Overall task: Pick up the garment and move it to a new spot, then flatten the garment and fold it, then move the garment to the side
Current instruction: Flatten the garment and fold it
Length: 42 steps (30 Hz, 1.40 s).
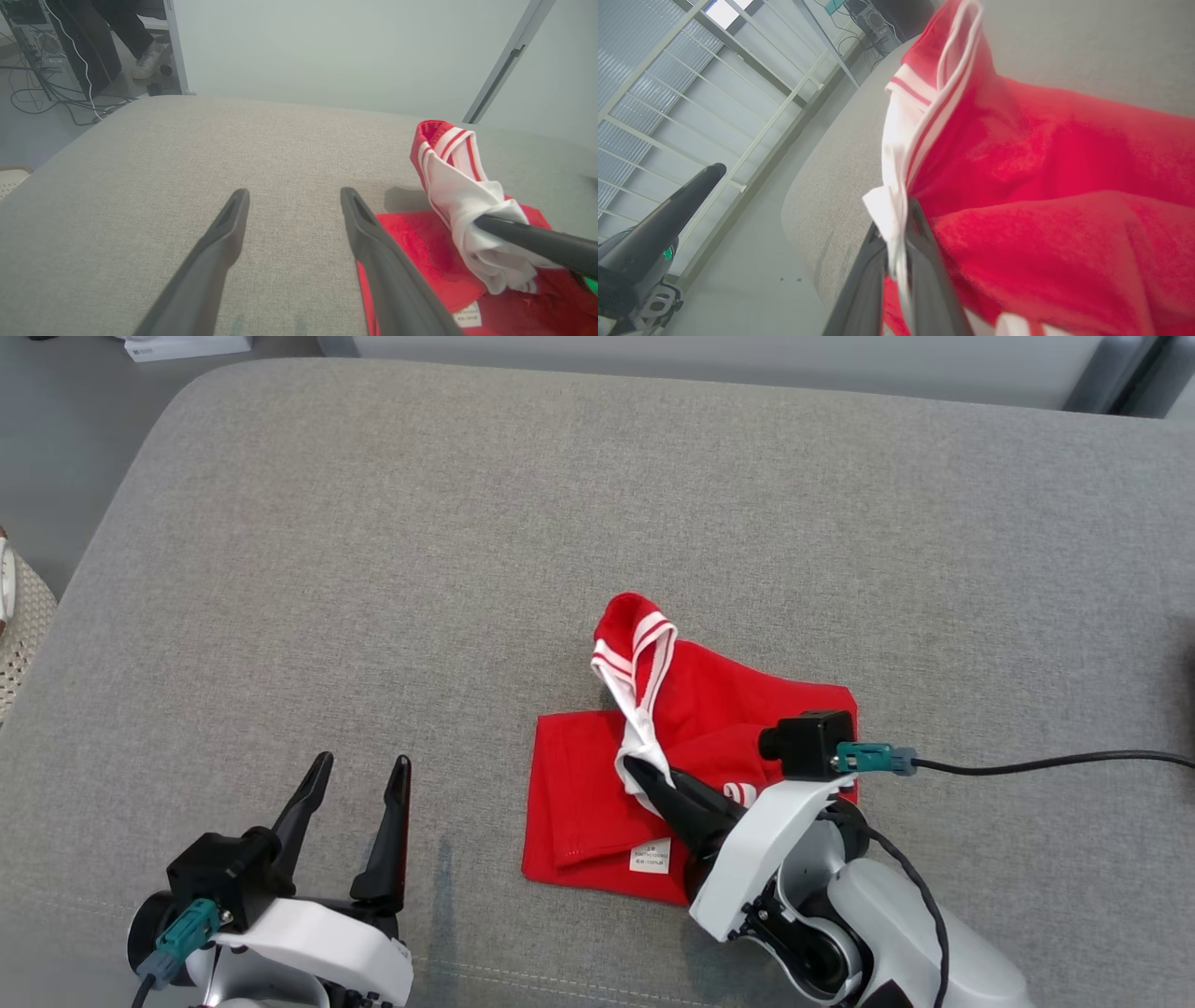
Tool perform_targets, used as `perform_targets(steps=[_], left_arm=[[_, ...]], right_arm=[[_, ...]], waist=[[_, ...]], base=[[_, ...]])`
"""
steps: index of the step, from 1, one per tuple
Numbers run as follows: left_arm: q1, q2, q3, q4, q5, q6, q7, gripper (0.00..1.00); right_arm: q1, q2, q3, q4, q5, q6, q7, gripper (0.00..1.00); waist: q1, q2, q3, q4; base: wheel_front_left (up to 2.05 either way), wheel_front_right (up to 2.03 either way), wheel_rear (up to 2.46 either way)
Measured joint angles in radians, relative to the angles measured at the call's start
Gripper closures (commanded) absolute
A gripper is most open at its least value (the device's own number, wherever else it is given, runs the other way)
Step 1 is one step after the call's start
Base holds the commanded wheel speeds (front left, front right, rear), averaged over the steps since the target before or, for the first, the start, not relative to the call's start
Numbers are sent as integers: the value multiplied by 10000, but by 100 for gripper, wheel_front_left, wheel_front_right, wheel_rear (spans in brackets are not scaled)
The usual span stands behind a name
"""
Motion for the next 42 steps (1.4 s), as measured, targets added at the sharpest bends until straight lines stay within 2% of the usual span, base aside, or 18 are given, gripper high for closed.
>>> perform_targets(steps=[5,6,7,8,14,20,22,25,26,29,33,36,42], left_arm=[[-121,-25,-56,105,0,-35,-17,0],[-158,-36,-61,113,0,-77,-42,0],[-171,-52,-75,115,0,-88,-42,0],[-171,-77,-90,128,0,-86,-42,0],[-248,-142,-115,270,0,-100,-58,0],[-295,-130,-100,316,-2,-98,-132,0],[-294,-123,-92,320,-2,-90,-136,0],[-282,-6,-35,313,-4,-67,-148,0],[-282,-6,-35,313,-4,-67,-148,0],[-176,105,100,270,-4,44,-174,0],[9,257,165,146,-2,184,-173,0],[122,357,215,54,-2,284,-171,0],[344,508,407,-59,36,546,-173,0]], right_arm=[[-334,46,955,305,648,-2,-242,100],[-369,58,1135,324,805,-2,-332,83],[-421,59,1333,376,932,-2,-380,52],[-485,63,1480,420,1045,-2,-464,0],[-963,71,2065,311,1891,-2,-1051,0],[-1126,-21,1958,-1312,2397,-2,-1816,0],[-1111,-385,1569,-2205,2405,0,-2188,0],[-848,-1430,474,-3388,2226,0,-2569,0],[-848,-1430,474,-3388,2226,0,-2569,0],[43,-2360,-997,-4125,1308,0,-2711,0],[1517,-3039,-2907,-4205,-784,0,-2796,0],[2512,-3101,-4123,-4182,-2401,0,-2798,0],[4307,-2493,-5766,-4102,-4502,0,-2813,0]], waist=[[0,0,60,87],[0,0,63,91],[0,0,67,88],[0,0,73,79],[0,0,46,-64],[0,0,-49,-328],[0,0,-111,-419],[0,0,-236,-570],[0,0,-236,-570],[0,0,-378,-743],[0,0,-581,-989],[0,0,-703,-1163],[0,0,-964,-1417]], base=[[0,0,0],[0,0,0],[0,0,0],[0,0,0],[0,0,0],[0,0,0],[0,0,0],[0,0,0],[0,0,0],[0,0,0],[0,0,0],[0,0,0],[0,0,0]])
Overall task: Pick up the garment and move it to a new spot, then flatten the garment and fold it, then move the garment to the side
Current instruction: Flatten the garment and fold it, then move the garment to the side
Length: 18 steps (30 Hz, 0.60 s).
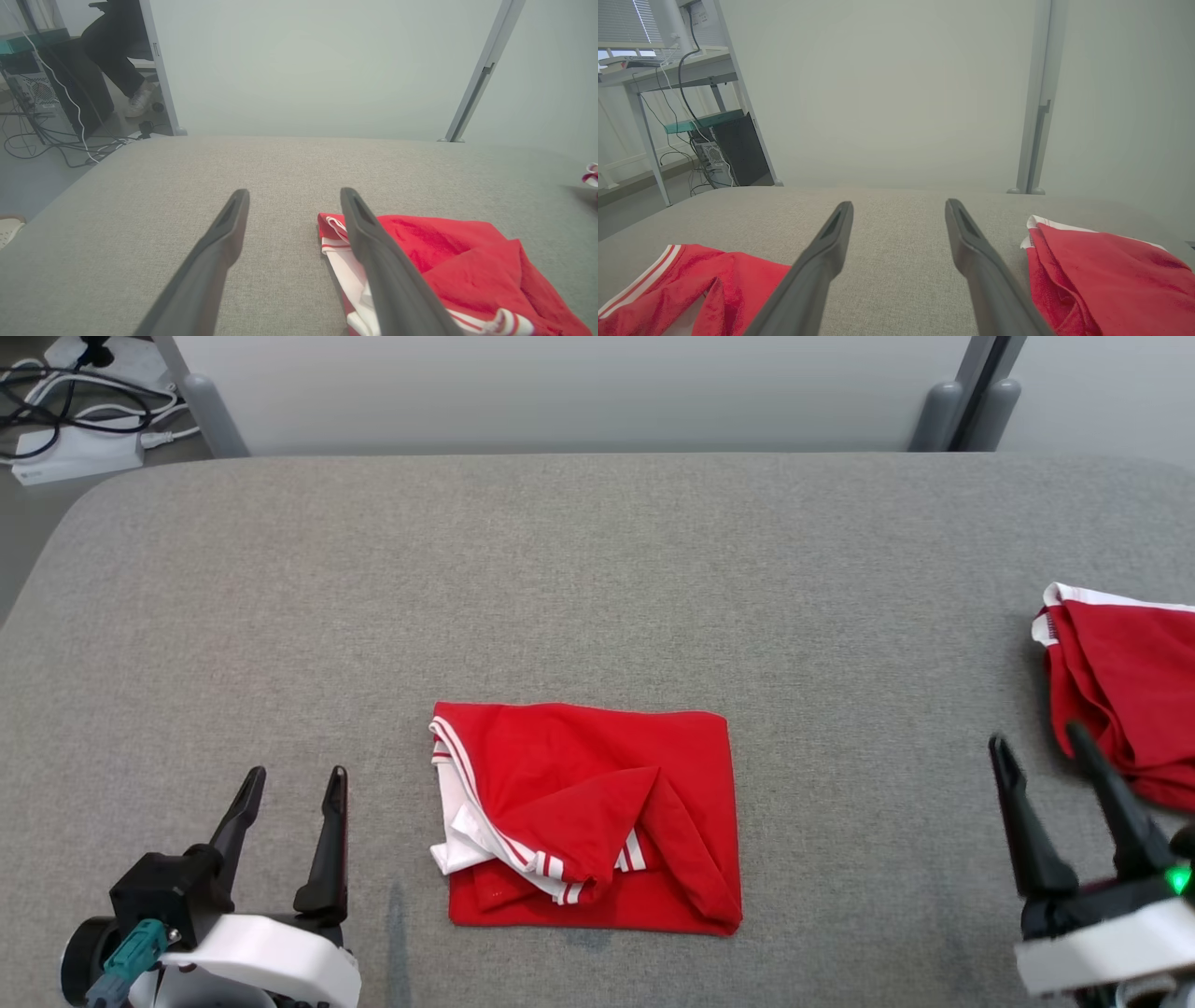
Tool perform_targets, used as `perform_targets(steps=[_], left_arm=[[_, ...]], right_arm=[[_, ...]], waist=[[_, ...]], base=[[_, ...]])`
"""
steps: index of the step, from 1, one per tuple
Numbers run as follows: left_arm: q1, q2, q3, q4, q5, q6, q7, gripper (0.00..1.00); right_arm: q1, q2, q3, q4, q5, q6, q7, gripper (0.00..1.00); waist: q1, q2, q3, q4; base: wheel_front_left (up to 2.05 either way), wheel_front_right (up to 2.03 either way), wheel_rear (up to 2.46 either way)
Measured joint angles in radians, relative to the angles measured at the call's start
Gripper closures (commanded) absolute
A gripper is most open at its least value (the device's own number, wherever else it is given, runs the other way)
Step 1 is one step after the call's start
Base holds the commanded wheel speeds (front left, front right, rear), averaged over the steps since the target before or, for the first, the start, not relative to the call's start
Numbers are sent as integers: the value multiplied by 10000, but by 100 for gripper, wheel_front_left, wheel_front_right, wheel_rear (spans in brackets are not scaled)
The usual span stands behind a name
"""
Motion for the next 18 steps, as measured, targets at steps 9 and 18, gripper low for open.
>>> perform_targets(steps=[9,18], left_arm=[[192,232,140,-228,27,176,4,0],[164,236,105,-470,40,205,61,0]], right_arm=[[925,732,-263,470,-449,0,2,0],[-488,667,1202,1429,-10,0,0,0]], waist=[[0,0,-42,-227],[0,0,186,-12]], base=[[0,0,0],[0,0,0]])
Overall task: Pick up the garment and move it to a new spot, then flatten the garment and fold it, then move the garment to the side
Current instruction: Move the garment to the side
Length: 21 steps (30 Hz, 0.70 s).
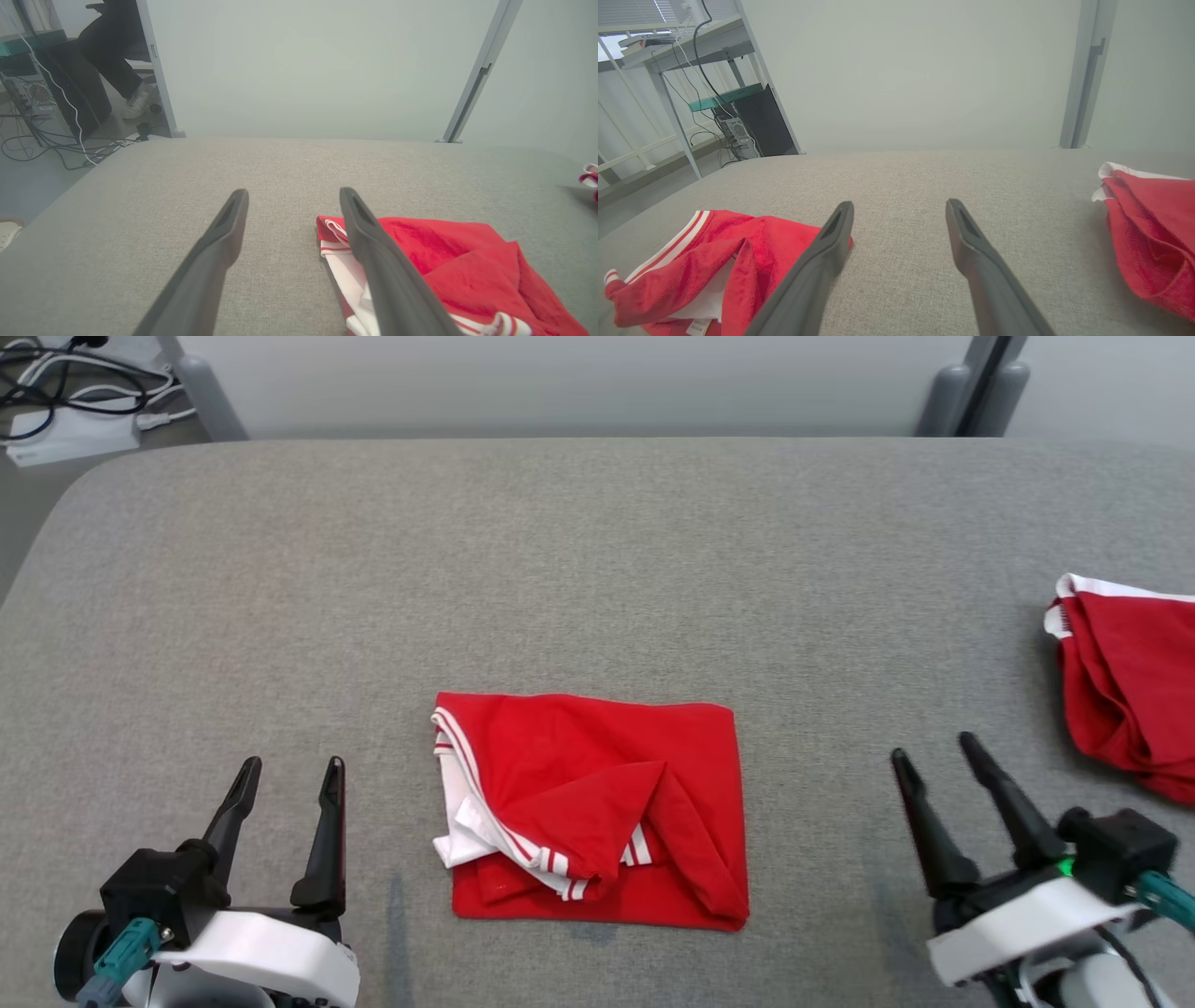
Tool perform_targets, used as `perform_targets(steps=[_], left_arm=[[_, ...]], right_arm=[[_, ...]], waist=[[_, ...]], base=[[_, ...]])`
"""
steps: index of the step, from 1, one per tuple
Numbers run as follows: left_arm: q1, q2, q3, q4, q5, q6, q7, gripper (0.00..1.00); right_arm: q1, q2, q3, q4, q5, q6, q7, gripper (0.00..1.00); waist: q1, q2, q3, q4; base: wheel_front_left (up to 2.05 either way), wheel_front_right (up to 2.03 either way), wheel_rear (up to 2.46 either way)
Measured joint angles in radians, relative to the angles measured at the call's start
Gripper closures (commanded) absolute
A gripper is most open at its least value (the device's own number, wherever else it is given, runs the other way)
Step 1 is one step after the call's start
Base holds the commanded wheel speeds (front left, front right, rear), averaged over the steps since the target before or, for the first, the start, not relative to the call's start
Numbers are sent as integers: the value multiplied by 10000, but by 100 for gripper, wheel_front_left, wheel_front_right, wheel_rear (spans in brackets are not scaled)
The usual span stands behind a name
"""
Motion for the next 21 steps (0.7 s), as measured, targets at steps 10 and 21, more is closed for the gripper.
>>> perform_targets(steps=[10,21], left_arm=[[-308,-148,-180,38,71,-44,-21,0],[-334,-314,-194,247,69,-58,-138,0]], right_arm=[[-1564,94,2742,2495,1442,0,2,0],[-2503,284,4531,4171,3323,2,4,0]], waist=[[0,0,321,643],[0,0,502,911]], base=[[0,0,0],[0,0,0]])
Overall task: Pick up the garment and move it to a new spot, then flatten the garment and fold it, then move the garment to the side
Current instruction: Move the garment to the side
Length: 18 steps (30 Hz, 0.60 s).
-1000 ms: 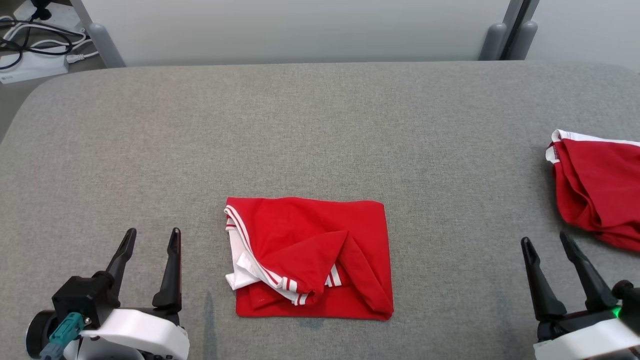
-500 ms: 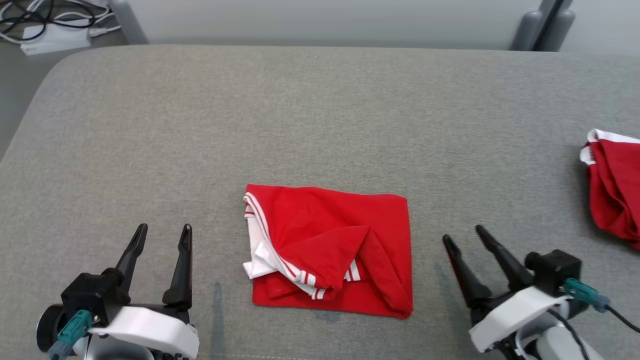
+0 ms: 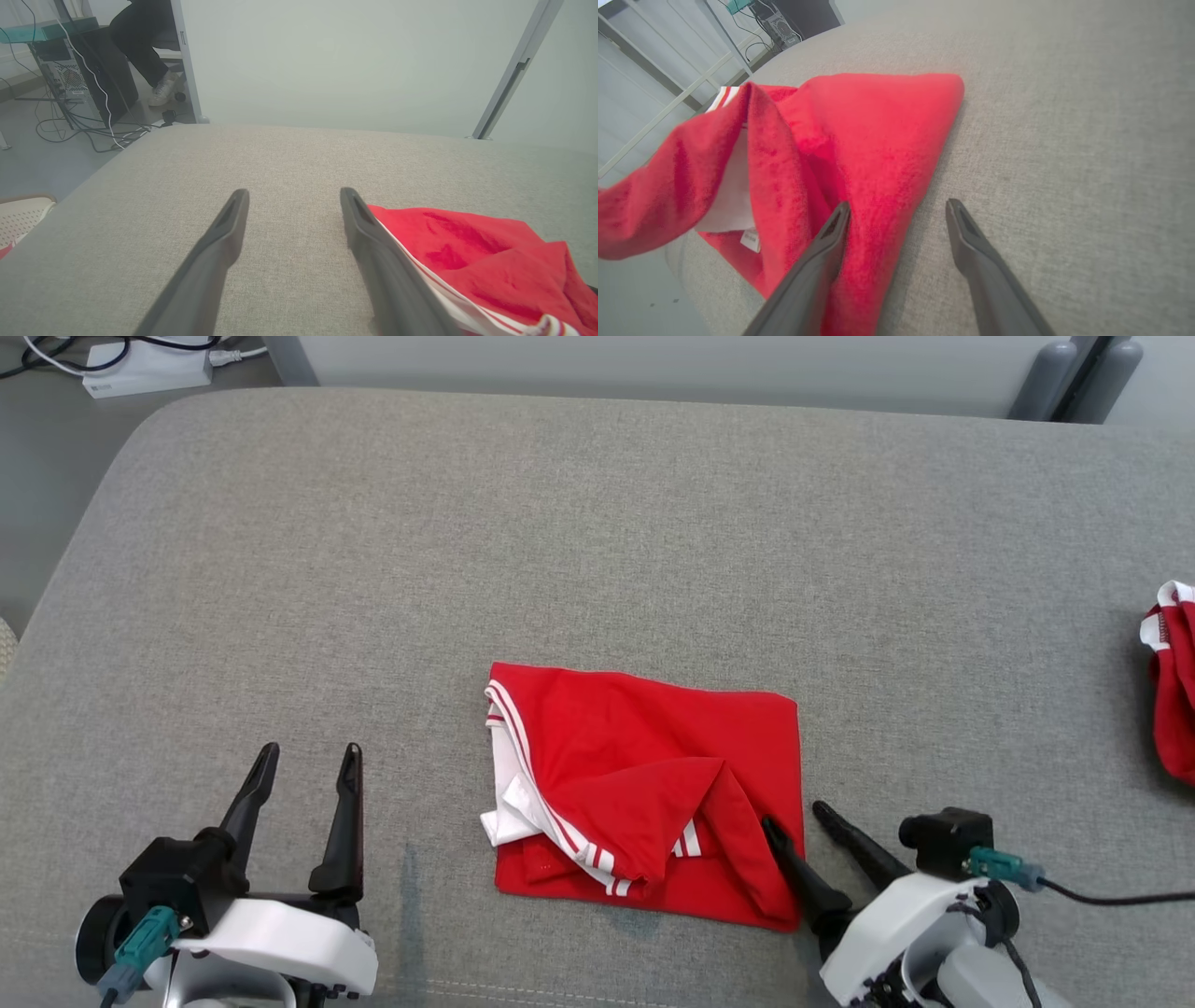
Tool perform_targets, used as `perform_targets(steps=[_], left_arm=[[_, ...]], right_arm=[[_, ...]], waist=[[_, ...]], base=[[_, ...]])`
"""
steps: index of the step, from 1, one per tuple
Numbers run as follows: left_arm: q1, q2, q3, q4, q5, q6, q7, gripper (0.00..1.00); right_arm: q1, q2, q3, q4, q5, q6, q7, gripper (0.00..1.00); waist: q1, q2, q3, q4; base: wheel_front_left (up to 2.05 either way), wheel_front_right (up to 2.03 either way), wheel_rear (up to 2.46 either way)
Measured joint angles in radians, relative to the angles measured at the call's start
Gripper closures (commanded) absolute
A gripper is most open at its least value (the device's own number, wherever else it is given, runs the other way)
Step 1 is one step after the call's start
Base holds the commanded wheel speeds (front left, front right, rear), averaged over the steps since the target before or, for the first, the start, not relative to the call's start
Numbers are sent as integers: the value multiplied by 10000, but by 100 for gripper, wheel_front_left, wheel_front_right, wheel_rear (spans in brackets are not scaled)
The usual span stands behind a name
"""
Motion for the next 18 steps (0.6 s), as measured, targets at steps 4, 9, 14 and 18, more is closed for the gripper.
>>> perform_targets(steps=[4,9,14,18], left_arm=[[-112,-15,-6,23,0,-2,-36,0],[-112,-50,-23,88,-17,-86,-69,0],[-114,-84,-52,121,-75,-88,-144,0],[-111,-98,-13,194,-92,-88,-244,0]], right_arm=[[-417,36,422,318,579,-2,2,0],[-903,56,1292,566,1300,-2,332,78],[-1314,-245,1791,516,1662,0,322,100],[-1861,-1151,2125,59,1244,2,190,100]], waist=[[0,0,16,-5],[0,0,-20,-23],[0,0,-12,-33],[0,0,-23,-124]], base=[[0,0,0],[0,0,0],[0,0,0],[0,0,0]])
